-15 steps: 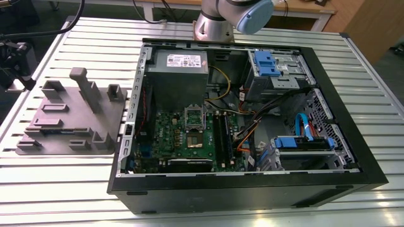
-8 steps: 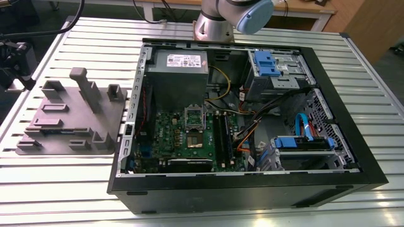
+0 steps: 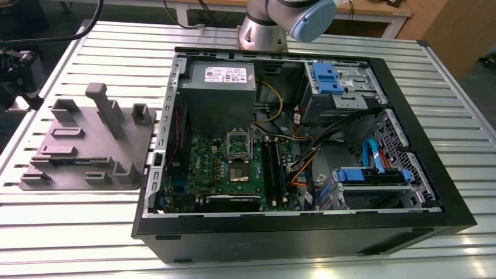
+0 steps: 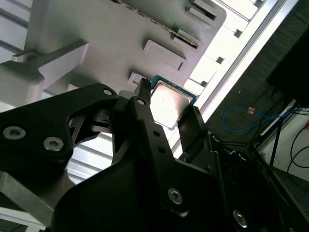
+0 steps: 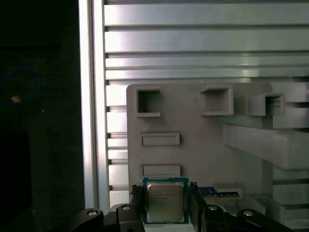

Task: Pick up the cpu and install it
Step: 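Pick up the cpu and move it towards the insertion slot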

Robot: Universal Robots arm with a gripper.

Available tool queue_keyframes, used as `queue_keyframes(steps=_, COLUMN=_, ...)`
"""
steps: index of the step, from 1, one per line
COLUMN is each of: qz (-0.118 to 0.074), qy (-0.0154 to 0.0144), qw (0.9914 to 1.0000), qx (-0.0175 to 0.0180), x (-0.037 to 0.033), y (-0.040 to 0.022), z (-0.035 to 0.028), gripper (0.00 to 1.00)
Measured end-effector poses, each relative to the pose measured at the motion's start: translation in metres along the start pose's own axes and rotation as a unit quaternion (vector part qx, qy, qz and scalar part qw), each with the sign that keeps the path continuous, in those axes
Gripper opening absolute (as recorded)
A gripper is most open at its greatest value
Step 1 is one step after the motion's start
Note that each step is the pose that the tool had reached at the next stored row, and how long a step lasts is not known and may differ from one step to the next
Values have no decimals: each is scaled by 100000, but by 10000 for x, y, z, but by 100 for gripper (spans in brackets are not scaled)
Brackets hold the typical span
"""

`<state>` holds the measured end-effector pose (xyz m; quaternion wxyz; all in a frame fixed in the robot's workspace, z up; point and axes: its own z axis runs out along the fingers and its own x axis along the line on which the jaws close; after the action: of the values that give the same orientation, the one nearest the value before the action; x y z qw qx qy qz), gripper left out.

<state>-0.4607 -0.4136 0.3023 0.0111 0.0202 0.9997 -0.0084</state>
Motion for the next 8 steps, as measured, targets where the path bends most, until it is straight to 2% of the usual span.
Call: queue_keyframes(steps=8, qz=-2, qy=0, qw=100000, qx=-1, x=-1, y=-1, z=-41, gripper=47)
